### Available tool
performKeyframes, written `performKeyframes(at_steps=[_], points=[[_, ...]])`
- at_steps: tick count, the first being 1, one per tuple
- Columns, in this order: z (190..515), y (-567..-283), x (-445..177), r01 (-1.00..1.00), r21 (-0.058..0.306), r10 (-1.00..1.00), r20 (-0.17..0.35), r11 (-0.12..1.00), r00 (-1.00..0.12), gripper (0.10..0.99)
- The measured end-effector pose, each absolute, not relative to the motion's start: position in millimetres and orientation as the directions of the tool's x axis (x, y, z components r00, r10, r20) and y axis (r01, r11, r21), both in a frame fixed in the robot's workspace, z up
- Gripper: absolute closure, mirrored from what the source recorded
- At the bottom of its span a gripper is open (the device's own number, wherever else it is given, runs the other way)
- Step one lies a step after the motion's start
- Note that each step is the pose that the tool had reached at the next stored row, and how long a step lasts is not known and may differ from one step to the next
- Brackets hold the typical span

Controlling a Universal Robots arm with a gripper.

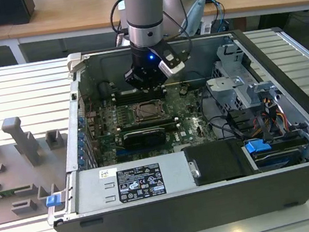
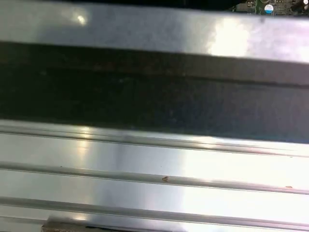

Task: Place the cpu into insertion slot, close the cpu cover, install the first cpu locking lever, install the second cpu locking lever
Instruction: 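Install the first cpu locking lever, then install the second cpu locking lever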

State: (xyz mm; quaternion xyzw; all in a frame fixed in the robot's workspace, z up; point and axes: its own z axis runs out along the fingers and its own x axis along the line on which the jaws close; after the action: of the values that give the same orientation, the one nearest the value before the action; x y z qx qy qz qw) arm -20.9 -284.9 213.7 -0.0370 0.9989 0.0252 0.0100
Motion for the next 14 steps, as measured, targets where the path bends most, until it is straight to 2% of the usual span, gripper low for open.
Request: performKeyframes(at_steps=[14], points=[[213.7, -289.8, -20.9, -0.074, 0.049, -0.073, -0.022, 0.996, -0.997, 0.98]])
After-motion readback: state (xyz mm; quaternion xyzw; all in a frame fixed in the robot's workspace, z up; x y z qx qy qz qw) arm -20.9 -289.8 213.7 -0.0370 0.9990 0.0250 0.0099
